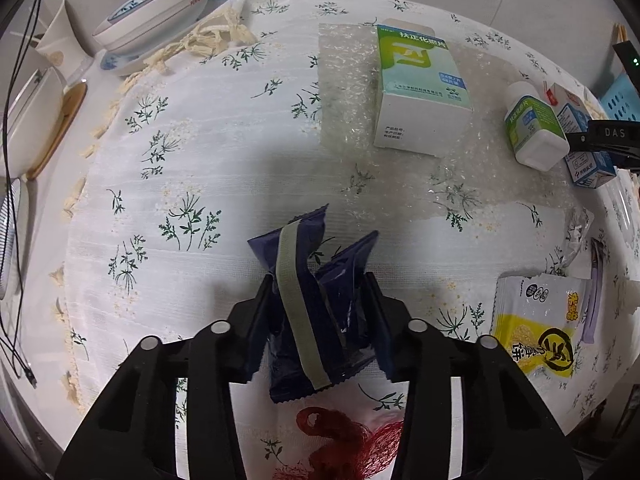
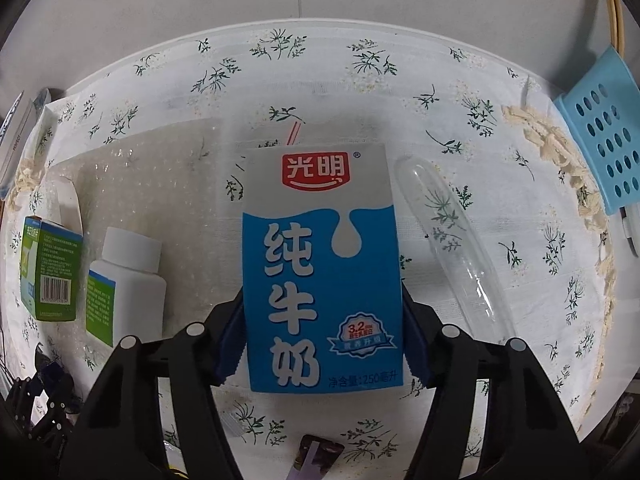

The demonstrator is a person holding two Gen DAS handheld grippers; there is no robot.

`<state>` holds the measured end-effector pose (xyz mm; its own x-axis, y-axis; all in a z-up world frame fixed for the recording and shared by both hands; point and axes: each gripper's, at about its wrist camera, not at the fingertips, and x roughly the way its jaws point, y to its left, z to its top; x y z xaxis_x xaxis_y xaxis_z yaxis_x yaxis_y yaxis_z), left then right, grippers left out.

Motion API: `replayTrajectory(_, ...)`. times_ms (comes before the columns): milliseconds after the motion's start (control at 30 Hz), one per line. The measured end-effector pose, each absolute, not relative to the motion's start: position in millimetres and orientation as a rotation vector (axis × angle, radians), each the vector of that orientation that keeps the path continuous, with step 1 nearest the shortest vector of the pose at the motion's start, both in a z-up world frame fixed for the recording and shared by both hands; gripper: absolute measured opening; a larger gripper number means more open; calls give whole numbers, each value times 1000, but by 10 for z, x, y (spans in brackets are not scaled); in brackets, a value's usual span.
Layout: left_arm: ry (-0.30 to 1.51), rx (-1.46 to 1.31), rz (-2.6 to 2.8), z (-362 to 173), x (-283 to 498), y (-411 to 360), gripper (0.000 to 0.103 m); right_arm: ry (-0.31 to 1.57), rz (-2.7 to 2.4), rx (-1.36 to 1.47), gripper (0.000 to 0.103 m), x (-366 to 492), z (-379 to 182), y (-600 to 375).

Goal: Collect trash
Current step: 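Grasp the navy blue wrapper with the left tool while the right tool grasps the milk carton, then carry the wrapper and milk carton down to the black trash bin with both tools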

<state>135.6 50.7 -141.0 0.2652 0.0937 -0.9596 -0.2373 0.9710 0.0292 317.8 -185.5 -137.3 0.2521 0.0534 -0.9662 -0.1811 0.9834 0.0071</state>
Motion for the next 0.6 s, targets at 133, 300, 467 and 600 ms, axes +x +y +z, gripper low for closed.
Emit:
replayTrajectory(133, 1295, -168, 234, -1407, 1360, 554, 34, 1309, 173, -101, 61, 3165, -1336, -1858)
replayTrajectory(300, 1296, -211, 250, -1394, 1348, 623, 24, 1286, 196, -97, 61, 3146, -1236, -1936)
replayTrajectory(467, 1287, -245, 262, -1361, 1271, 690, 22, 1271, 231, -80, 61, 3054, -1093, -2010)
replayTrajectory(600, 1254, -257, 256, -1251, 1165, 719, 21, 1231, 235, -67, 61, 2839, -907, -2063)
